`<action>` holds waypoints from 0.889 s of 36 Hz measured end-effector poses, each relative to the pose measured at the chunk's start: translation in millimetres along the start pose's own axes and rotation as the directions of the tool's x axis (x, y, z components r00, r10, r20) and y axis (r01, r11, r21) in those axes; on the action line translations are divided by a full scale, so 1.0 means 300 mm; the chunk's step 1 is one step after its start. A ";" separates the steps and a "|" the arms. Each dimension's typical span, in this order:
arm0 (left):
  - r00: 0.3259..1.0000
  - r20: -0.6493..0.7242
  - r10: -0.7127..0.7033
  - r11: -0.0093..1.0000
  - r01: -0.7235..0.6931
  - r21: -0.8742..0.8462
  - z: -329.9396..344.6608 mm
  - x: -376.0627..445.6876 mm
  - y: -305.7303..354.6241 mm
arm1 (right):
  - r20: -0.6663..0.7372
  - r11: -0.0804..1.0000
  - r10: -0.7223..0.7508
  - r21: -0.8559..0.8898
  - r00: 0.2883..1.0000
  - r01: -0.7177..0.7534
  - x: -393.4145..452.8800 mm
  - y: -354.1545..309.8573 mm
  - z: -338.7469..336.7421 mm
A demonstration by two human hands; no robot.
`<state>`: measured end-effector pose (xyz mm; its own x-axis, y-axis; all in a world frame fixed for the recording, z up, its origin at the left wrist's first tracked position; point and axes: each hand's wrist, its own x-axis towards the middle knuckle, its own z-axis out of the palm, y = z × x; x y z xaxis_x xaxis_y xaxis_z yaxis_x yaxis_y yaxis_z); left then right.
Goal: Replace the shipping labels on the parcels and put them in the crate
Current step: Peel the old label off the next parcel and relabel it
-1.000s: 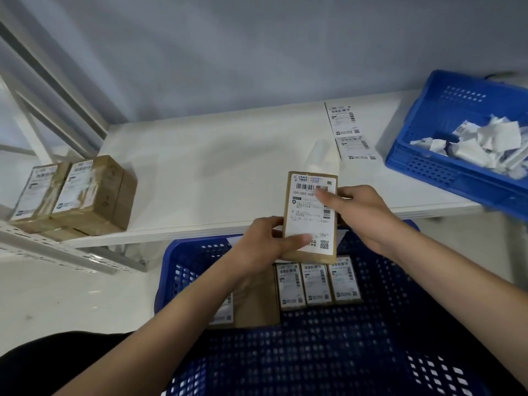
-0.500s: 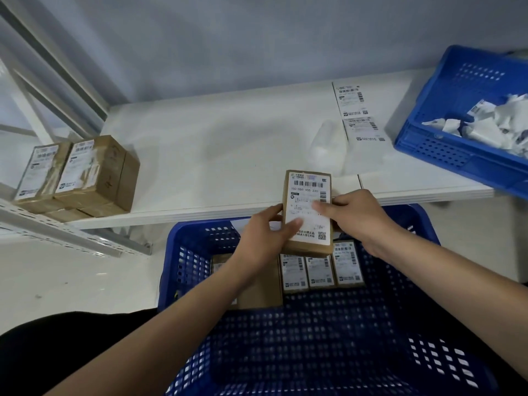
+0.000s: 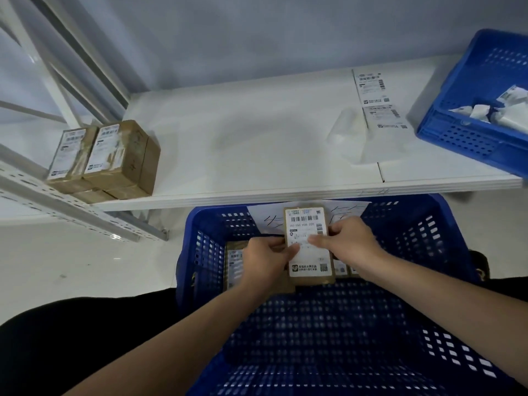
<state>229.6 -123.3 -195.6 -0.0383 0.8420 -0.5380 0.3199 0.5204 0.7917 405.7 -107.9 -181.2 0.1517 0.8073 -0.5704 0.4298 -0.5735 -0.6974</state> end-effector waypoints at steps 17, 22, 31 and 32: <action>0.953 -0.149 -0.263 0.916 0.295 0.270 -0.105 0.059 -0.518 | 0.226 0.977 0.210 -0.010 0.951 -0.213 0.063 0.352 0.590; 0.929 -0.159 -0.335 0.876 0.369 0.311 -0.111 0.094 -0.641 | 0.260 0.961 0.272 -0.030 0.927 -0.274 0.096 0.434 0.697; 0.885 -0.171 -0.433 0.825 0.466 0.321 -0.109 0.106 -0.837 | 0.280 0.939 0.342 -0.085 0.897 -0.332 0.110 0.548 0.851; 0.882 -0.171 -0.439 0.822 0.471 0.320 -0.111 0.111 -0.848 | 0.279 0.935 0.353 -0.089 0.893 -0.342 0.113 0.554 0.866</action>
<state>115.4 -222.9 -405.3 -0.3363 0.5389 -0.7723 0.5477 0.7791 0.3052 251.1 -212.0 -429.2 0.0390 0.4795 -0.8767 0.4298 -0.8001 -0.4185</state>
